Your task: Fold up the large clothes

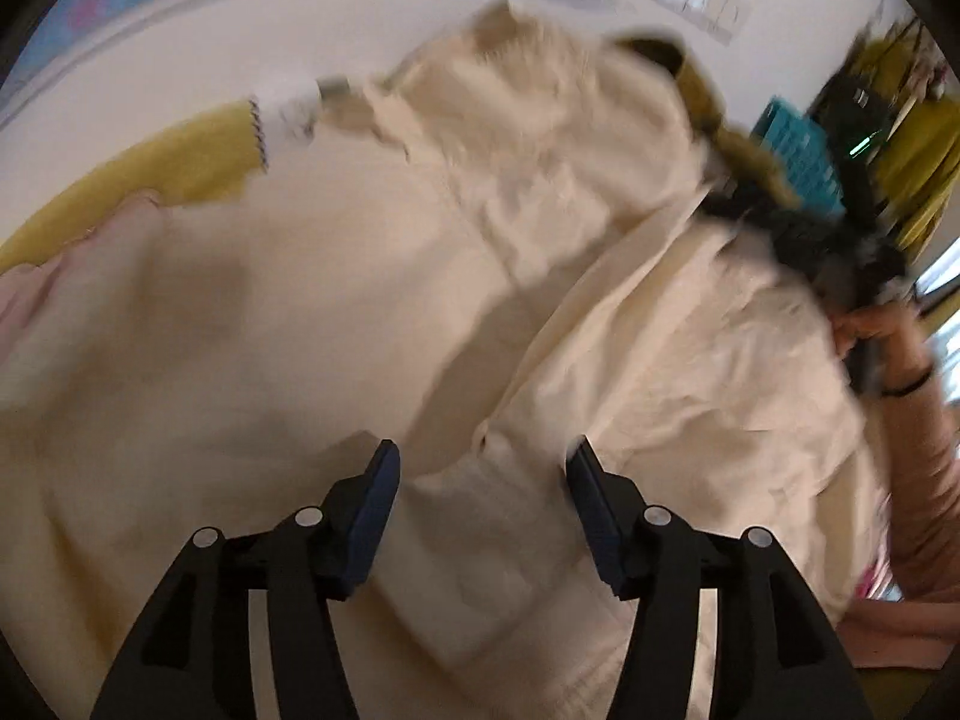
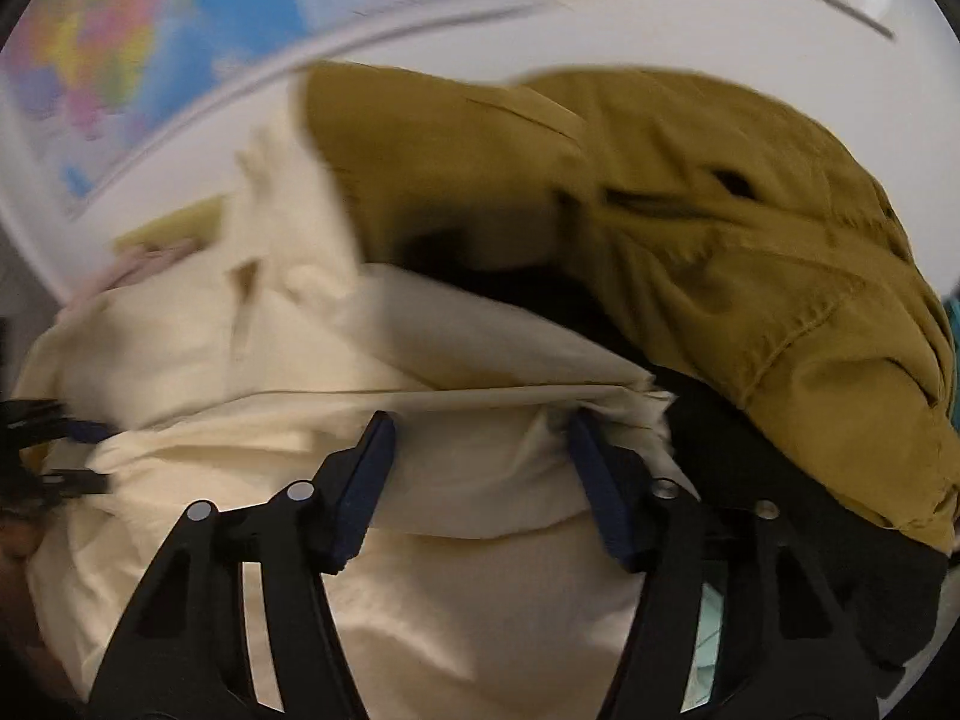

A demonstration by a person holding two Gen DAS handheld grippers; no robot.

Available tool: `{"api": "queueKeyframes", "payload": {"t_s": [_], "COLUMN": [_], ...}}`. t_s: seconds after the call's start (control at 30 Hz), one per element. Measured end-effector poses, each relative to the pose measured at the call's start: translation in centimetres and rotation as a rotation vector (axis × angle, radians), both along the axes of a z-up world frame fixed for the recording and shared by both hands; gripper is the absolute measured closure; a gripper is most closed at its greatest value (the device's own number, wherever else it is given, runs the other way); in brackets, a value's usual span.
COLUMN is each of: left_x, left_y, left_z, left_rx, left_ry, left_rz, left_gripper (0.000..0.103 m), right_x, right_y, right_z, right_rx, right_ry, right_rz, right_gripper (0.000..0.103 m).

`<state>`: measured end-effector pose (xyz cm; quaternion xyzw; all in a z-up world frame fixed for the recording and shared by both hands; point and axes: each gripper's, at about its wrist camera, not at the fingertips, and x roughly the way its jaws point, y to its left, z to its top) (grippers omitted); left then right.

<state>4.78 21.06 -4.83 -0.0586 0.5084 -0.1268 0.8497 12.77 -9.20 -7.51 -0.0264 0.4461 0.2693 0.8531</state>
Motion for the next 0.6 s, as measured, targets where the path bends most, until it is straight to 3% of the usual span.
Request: {"api": "queueKeyframes", "payload": {"t_s": [0.1,0.2,0.33,0.47,0.53,0.57,0.6], "left_x": [-4.1,-8.1,-11.8,-15.4,-16.5,-17.2,-17.6], "left_y": [2.6,6.0,9.4,12.0,11.7,11.5,11.3], "left_z": [3.9,6.1,6.6,4.6,3.8,3.2,2.8], "left_rx": [0.040,0.107,0.153,0.159,0.180,0.191,0.196], "left_ry": [-0.161,-0.229,-0.233,-0.173,-0.160,-0.159,-0.154], "left_rz": [0.055,0.150,0.297,0.369,0.371,0.368,0.358], "left_gripper": [0.022,0.022,0.022,0.022,0.022,0.029,0.045], "right_x": [-1.7,-5.6,-10.5,-14.4,-16.7,-18.5,-19.5], "right_y": [0.1,0.8,5.0,11.6,14.9,17.1,18.2], "right_z": [1.5,4.7,6.6,5.8,5.3,5.0,4.8], "right_rx": [-0.004,0.051,0.122,0.191,0.228,0.239,0.246], "right_ry": [-0.031,-0.107,-0.121,-0.011,0.049,0.077,0.089], "right_rz": [0.003,0.085,0.296,0.552,0.676,0.765,0.811], "right_gripper": [0.033,0.027,0.021,0.021,0.021,0.021,0.021]}}
